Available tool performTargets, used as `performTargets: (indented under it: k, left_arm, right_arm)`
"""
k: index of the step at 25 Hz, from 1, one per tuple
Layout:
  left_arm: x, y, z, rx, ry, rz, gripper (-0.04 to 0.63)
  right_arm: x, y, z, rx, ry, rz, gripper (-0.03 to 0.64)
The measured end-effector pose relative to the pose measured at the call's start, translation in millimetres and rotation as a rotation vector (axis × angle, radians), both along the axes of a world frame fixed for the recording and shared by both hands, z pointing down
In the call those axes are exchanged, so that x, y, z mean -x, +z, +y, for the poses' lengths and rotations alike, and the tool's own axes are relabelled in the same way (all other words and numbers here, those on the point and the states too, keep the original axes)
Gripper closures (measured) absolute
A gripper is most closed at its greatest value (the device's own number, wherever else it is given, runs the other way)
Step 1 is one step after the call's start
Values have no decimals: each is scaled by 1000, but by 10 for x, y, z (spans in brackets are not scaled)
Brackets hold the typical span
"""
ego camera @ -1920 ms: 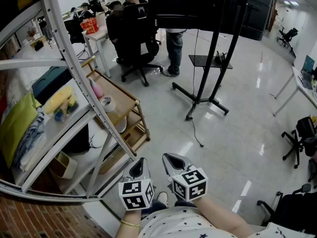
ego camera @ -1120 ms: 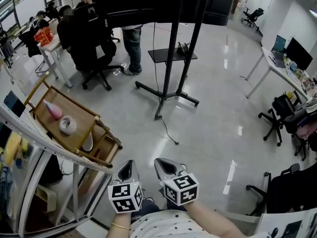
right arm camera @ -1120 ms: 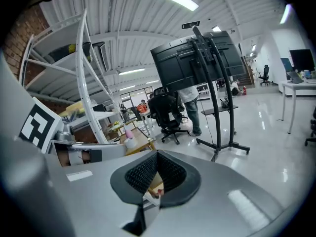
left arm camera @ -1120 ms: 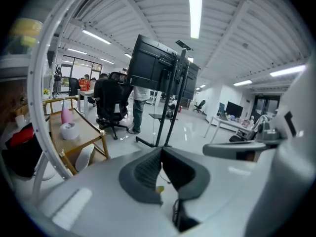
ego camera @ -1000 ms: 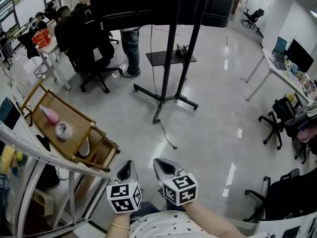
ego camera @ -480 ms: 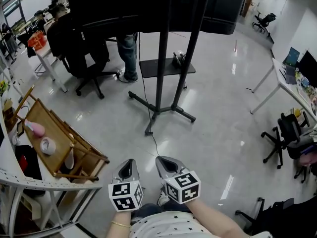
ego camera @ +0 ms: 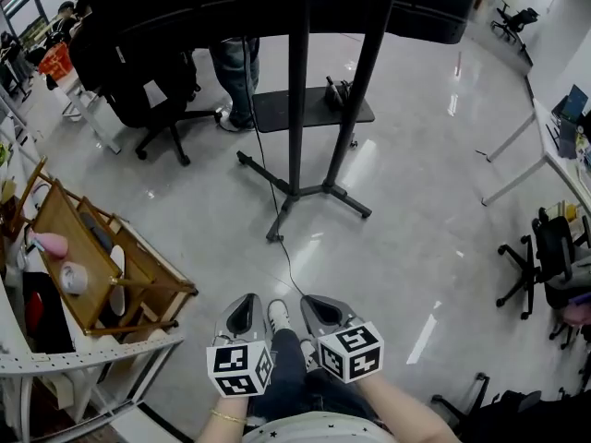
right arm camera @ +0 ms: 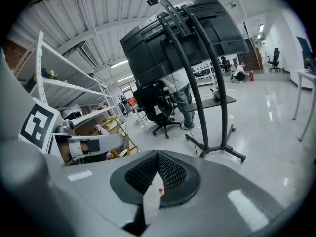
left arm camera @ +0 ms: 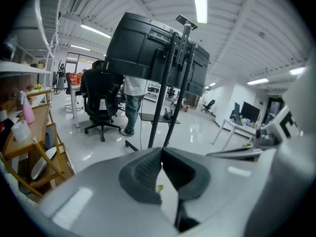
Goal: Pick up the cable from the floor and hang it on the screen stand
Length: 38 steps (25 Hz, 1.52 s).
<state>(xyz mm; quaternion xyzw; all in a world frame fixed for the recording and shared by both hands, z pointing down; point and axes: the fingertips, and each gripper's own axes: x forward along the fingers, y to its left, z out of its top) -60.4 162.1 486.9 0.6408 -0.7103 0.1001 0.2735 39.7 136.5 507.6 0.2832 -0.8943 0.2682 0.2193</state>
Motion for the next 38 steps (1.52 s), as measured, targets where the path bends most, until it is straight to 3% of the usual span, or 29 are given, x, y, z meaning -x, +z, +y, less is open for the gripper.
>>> performTargets:
  k: [5, 11, 19, 22, 29, 38]
  left_arm:
    - [164, 440, -478, 57, -16, 20, 588]
    - [605, 959, -1412, 47, -33, 29, 588]
    - [1126, 2165, -2374, 141, -61, 75, 588]
    - [1274, 2738, -2682, 179, -80, 89, 588]
    - [1482, 3853, -3068, 199, -82, 58, 588]
    - [1656, 4665, -3154, 203, -137, 144, 588]
  right_arm:
    - [133, 326, -614, -14, 6, 58, 618]
    - [717, 823, -1572, -21, -5, 101, 618]
    - [1363, 2131, -2572, -22, -116, 254, 617]
    - [1542, 2770, -3022, -19, -131, 287, 561]
    - [1948, 4117, -3722, -23, -165, 306, 533]
    - [2217, 5328, -4060, 12, -190, 385, 512]
